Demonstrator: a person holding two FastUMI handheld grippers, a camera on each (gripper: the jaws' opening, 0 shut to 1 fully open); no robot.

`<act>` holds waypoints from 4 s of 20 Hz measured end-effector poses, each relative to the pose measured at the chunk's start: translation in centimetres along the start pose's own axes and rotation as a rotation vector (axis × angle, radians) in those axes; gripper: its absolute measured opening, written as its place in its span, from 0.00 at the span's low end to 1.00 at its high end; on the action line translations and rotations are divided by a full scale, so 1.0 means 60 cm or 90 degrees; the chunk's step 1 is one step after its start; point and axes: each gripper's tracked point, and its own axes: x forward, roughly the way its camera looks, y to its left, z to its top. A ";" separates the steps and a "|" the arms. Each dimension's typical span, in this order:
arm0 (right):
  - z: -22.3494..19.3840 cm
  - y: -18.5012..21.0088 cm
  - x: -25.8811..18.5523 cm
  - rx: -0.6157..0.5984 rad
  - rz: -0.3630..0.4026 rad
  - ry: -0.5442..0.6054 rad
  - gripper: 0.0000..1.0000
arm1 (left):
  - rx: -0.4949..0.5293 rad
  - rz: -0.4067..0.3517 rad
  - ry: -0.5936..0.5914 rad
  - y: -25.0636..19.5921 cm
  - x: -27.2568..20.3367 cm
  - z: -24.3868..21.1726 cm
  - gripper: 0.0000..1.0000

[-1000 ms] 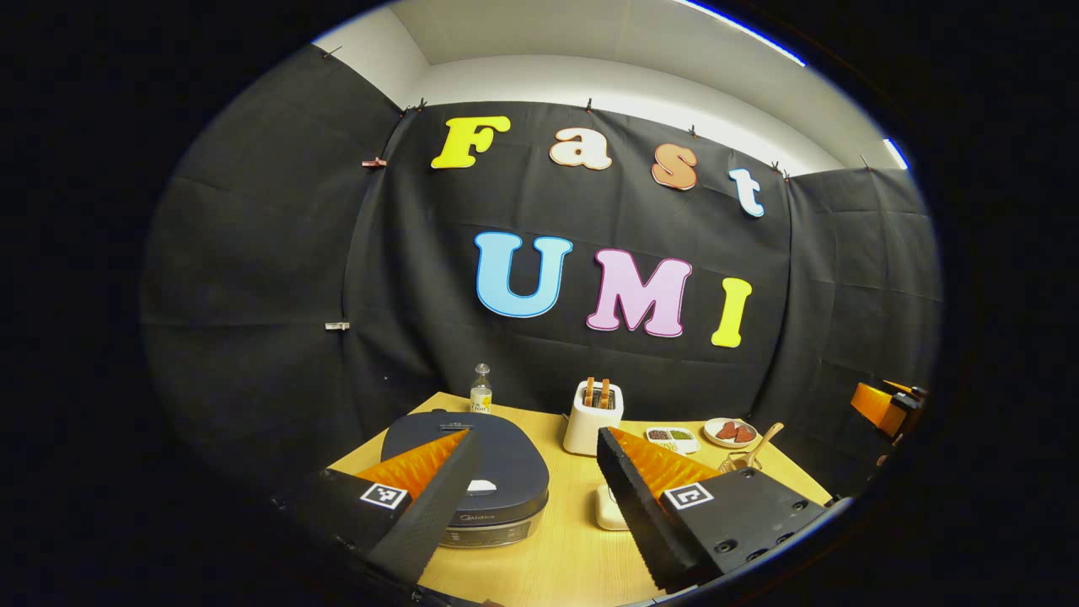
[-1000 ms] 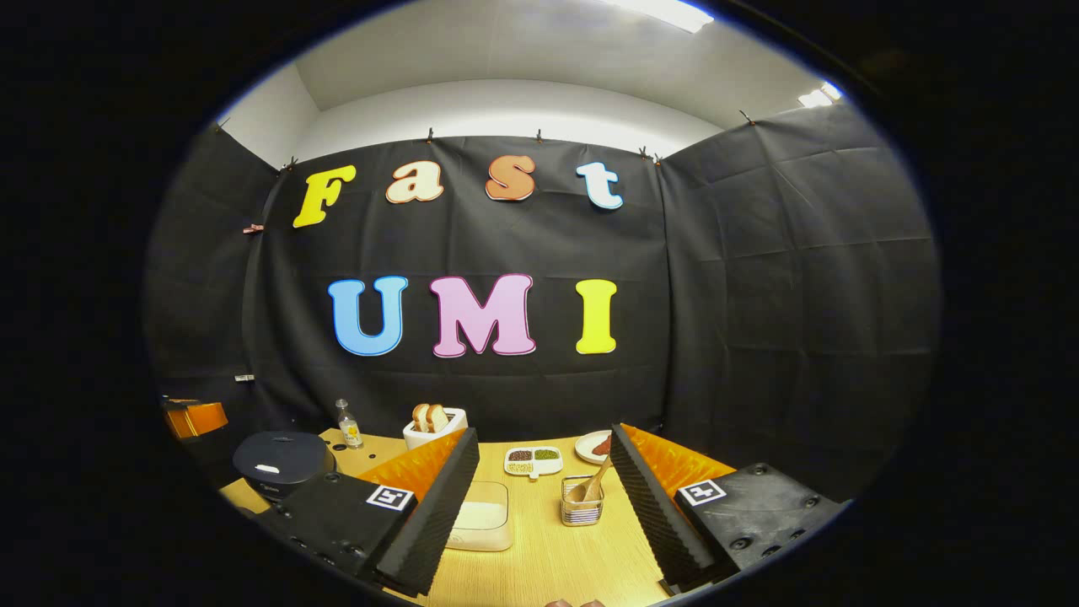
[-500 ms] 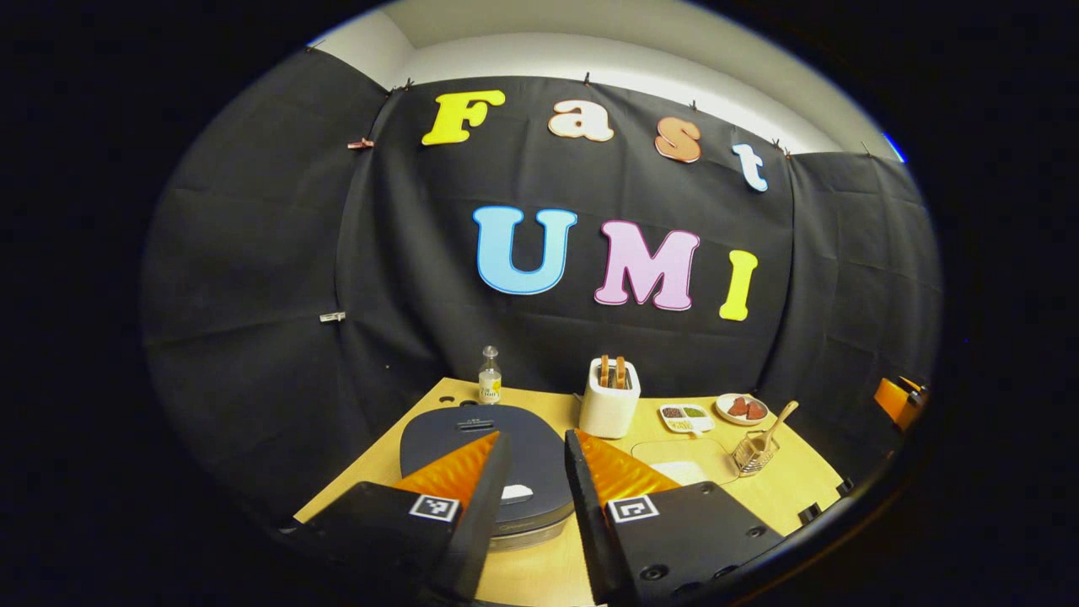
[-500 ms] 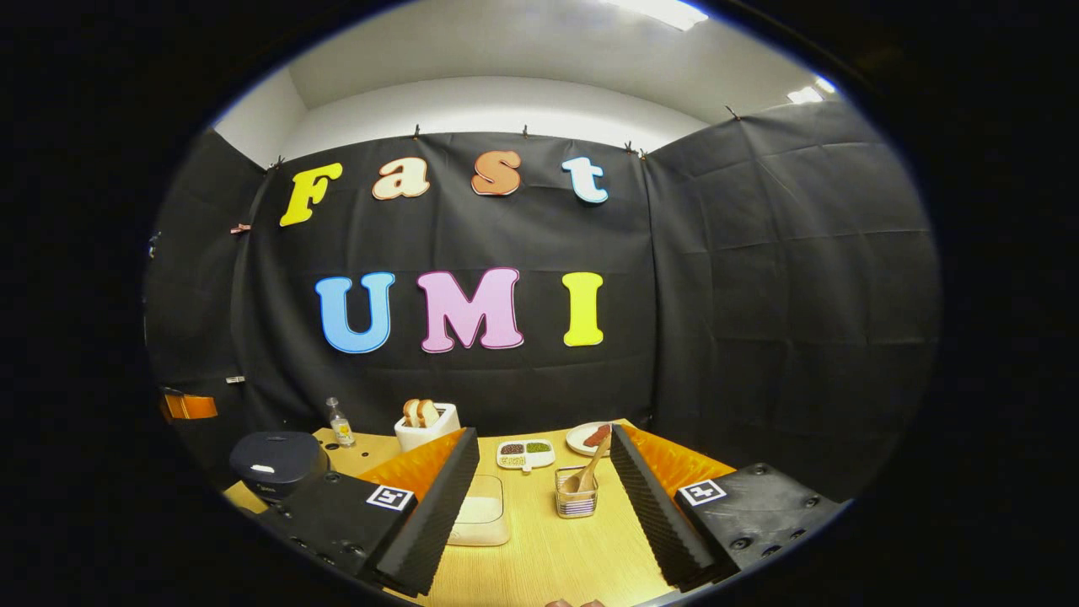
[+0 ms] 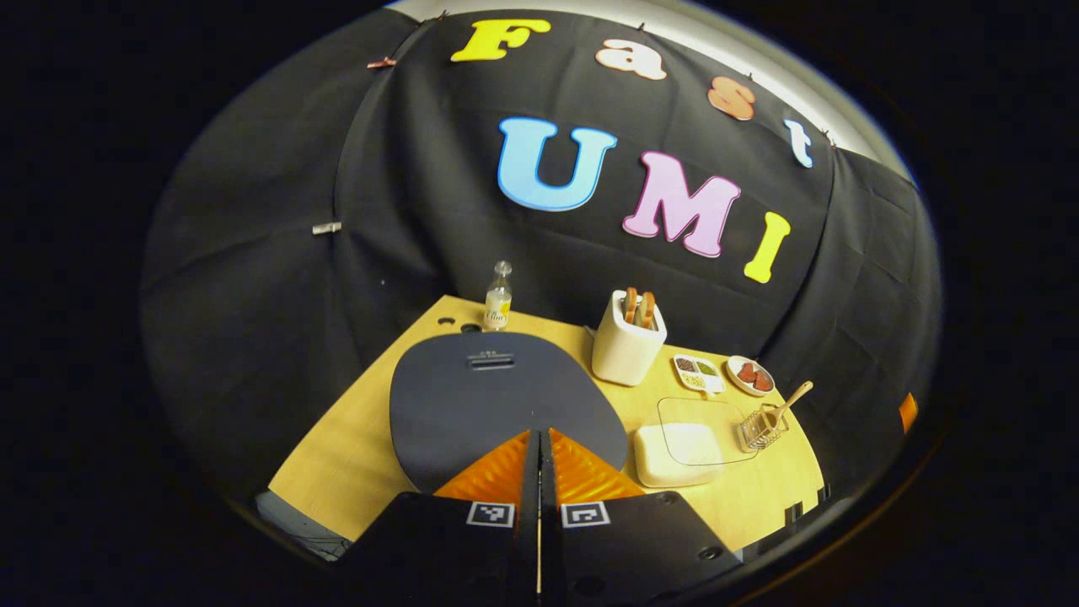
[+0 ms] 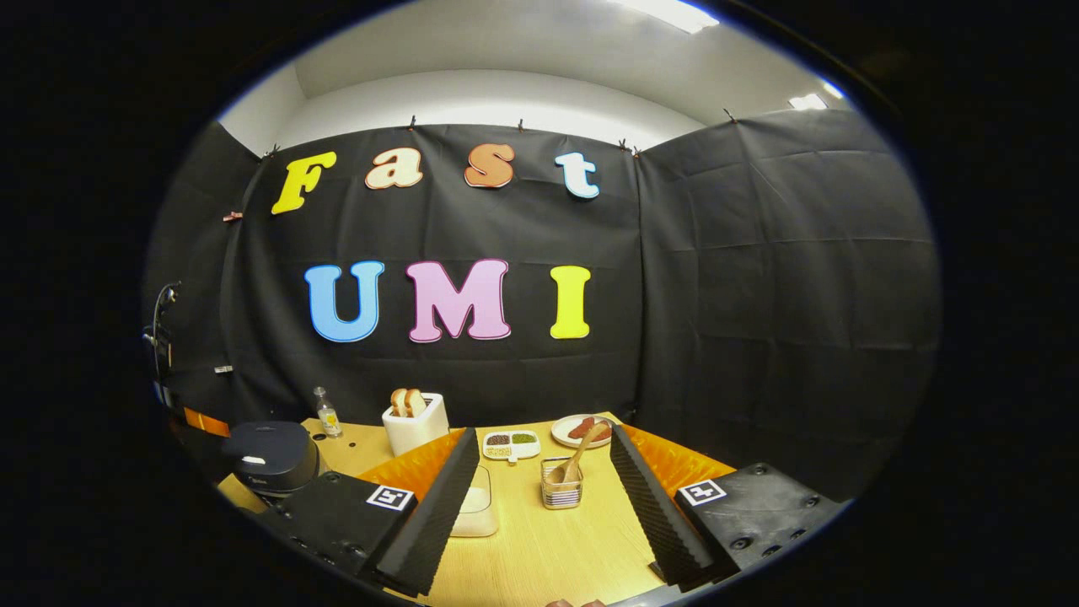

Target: Close the left gripper, press the button to open the rice cooker; take a wooden spoon from the chopstick holder with the right hand, scoop a spoonful of rice and pour it into the rice cooker, then put the wooden spoon back into the chopstick holder.

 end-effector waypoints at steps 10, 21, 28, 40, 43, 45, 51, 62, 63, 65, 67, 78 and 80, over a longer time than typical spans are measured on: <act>-0.017 -0.001 -0.001 -0.012 -0.018 0.033 0.98 | 0.013 -0.001 0.057 -0.003 0.056 -0.055 0.07; -0.034 0.022 0.061 0.002 0.041 0.055 0.98 | 0.113 0.087 0.024 -0.001 0.059 -0.059 0.07; -0.034 -0.033 0.156 0.028 0.059 0.065 0.98 | 0.014 0.135 -0.140 -0.023 -0.018 0.056 0.07; -0.118 -0.107 0.339 0.107 0.059 0.152 0.98 | -0.001 0.227 -0.252 -0.125 -0.101 0.114 0.68; -0.155 -0.120 0.383 0.136 0.062 0.191 0.98 | -0.003 0.245 -0.260 -0.149 -0.117 0.102 0.95; -0.180 -0.127 0.411 0.160 0.061 0.215 0.98 | -0.001 0.259 -0.253 -0.163 -0.124 0.091 0.95; -0.268 -0.142 0.485 0.191 0.059 0.282 0.98 | -0.021 0.306 -0.218 -0.199 -0.136 0.040 0.95; -0.410 -0.125 0.596 0.289 0.041 0.397 0.97 | 0.009 0.341 -0.135 -0.260 -0.124 -0.046 0.96; -0.414 -0.122 0.596 0.290 0.044 0.401 0.95 | 0.010 0.340 -0.131 -0.263 -0.122 -0.052 0.96; -0.415 -0.125 0.604 0.283 0.041 0.390 0.63 | 0.006 0.336 -0.124 -0.269 -0.115 -0.062 0.96; -0.412 -0.113 0.605 0.284 0.058 0.387 0.48 | -0.004 0.330 -0.120 -0.276 -0.108 -0.071 0.96; -0.427 -0.095 0.576 0.239 0.061 0.444 0.24 | -0.029 0.306 -0.108 -0.279 -0.103 -0.100 0.95; -0.425 -0.093 0.585 0.247 0.060 0.432 0.16 | -0.038 0.302 -0.105 -0.272 -0.105 -0.109 0.95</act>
